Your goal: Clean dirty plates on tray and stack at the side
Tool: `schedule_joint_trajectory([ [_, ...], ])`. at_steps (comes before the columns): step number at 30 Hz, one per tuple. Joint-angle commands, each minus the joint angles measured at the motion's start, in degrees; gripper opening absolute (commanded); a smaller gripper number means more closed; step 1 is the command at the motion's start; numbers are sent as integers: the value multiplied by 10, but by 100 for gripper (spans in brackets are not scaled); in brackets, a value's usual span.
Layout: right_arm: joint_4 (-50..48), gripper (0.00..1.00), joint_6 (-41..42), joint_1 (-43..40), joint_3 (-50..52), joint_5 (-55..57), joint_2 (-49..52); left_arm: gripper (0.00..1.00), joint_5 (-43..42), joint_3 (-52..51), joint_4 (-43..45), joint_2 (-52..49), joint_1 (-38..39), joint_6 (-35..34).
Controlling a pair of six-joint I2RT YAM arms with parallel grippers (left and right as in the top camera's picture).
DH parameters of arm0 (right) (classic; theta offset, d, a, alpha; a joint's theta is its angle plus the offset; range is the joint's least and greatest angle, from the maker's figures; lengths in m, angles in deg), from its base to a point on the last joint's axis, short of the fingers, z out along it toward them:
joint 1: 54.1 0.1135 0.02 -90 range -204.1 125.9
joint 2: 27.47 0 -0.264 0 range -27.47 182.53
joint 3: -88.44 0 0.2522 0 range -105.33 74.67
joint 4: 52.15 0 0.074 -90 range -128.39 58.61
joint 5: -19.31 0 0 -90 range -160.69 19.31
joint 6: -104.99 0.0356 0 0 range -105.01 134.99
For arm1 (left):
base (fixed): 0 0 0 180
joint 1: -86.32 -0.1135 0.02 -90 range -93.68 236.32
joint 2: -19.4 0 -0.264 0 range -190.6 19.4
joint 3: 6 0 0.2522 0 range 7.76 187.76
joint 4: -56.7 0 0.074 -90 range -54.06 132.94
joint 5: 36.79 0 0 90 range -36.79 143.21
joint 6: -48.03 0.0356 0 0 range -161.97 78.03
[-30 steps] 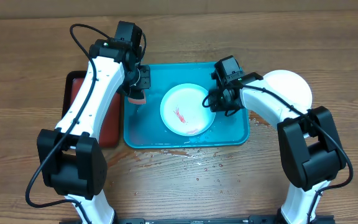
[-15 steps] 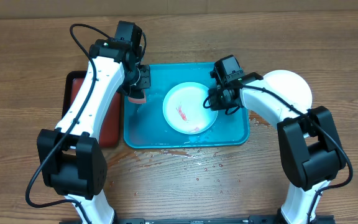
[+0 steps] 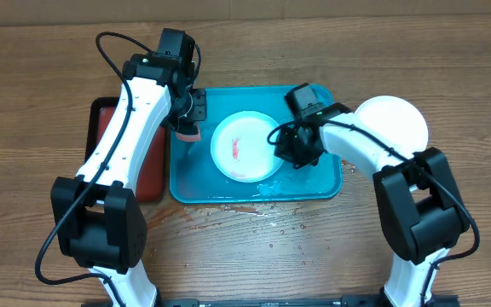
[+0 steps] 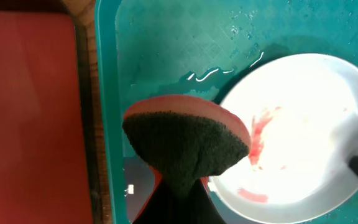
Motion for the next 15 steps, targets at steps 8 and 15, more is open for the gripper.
schedule_joint_trajectory([
  [8,0,4,40,11,20,8,8,4,-7,-23,42,2,48,49],
  [15,-1,4,40,11,20,8,8,4,-21,-145,195,2,73,65],
])
